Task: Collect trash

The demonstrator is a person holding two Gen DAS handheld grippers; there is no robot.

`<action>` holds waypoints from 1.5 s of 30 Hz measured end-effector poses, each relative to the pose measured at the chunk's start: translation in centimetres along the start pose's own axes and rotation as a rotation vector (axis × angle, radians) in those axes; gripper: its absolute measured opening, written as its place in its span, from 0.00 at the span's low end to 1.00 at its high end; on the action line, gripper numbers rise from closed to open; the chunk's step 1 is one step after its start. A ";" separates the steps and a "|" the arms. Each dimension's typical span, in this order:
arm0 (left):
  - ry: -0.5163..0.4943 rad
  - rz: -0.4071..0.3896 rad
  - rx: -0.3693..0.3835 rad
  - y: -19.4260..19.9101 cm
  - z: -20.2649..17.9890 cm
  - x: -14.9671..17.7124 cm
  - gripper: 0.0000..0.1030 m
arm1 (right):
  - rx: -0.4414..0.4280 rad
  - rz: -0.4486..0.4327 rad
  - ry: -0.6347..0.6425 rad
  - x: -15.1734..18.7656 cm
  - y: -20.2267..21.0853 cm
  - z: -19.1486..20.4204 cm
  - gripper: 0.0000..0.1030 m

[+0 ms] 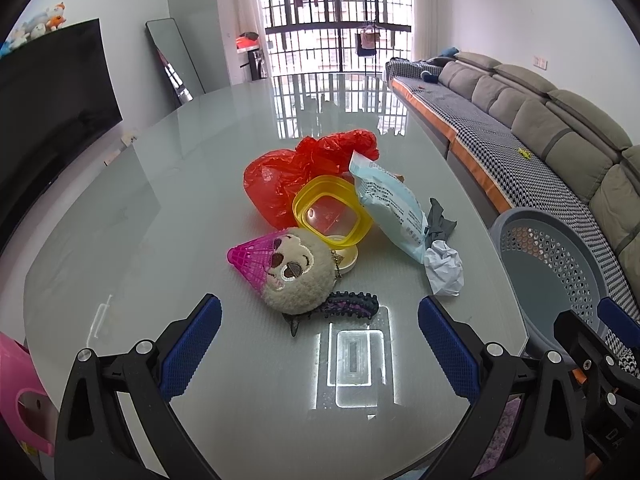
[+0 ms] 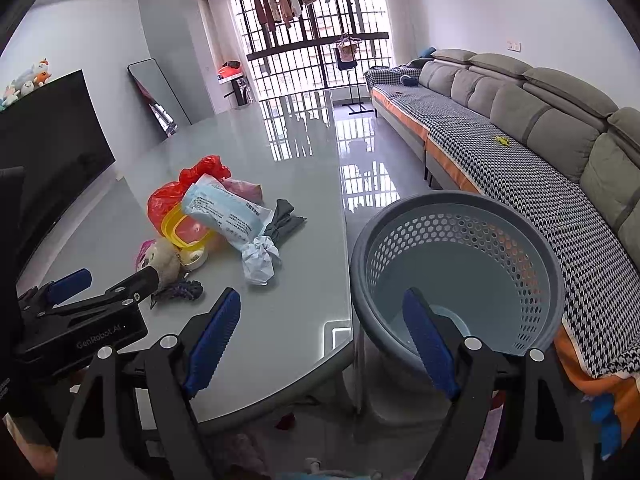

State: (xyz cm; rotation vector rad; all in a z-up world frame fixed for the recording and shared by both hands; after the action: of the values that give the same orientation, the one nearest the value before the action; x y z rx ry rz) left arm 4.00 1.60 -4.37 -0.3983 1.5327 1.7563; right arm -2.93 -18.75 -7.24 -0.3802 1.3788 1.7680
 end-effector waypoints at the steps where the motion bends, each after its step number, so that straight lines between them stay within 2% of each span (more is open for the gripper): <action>1: 0.000 0.001 0.001 0.0 0.0 0.0 0.94 | 0.000 -0.001 0.000 0.0 0.0 0.0 0.77; 31: -0.011 -0.002 -0.003 0.1 -0.3 0.1 0.94 | 0.007 -0.005 -0.005 -0.1 -0.1 -0.3 0.77; 39: -0.013 0.006 -0.006 -0.2 -0.3 0.3 0.94 | 0.062 -0.007 -0.003 -0.1 -0.2 -0.8 0.77; 45: -0.024 0.018 -0.008 -0.5 -0.5 0.6 0.94 | 0.121 0.025 0.014 0.3 -1.0 -1.1 0.77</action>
State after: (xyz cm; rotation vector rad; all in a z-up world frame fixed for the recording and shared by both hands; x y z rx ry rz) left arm 3.83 1.28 -5.24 -0.3668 1.5170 1.7755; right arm -2.59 -19.61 -8.49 -0.3117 1.4984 1.6955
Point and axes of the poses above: each gripper's, at about its wrist camera, not at the fingertips, and y roughly against the way its jaws point, z to its left, x to its underside, the point moved 7 cm from there along -y, roughly the way its jaws point, and after that the axes turned 14 degrees about -y, right-handed, at the moved point
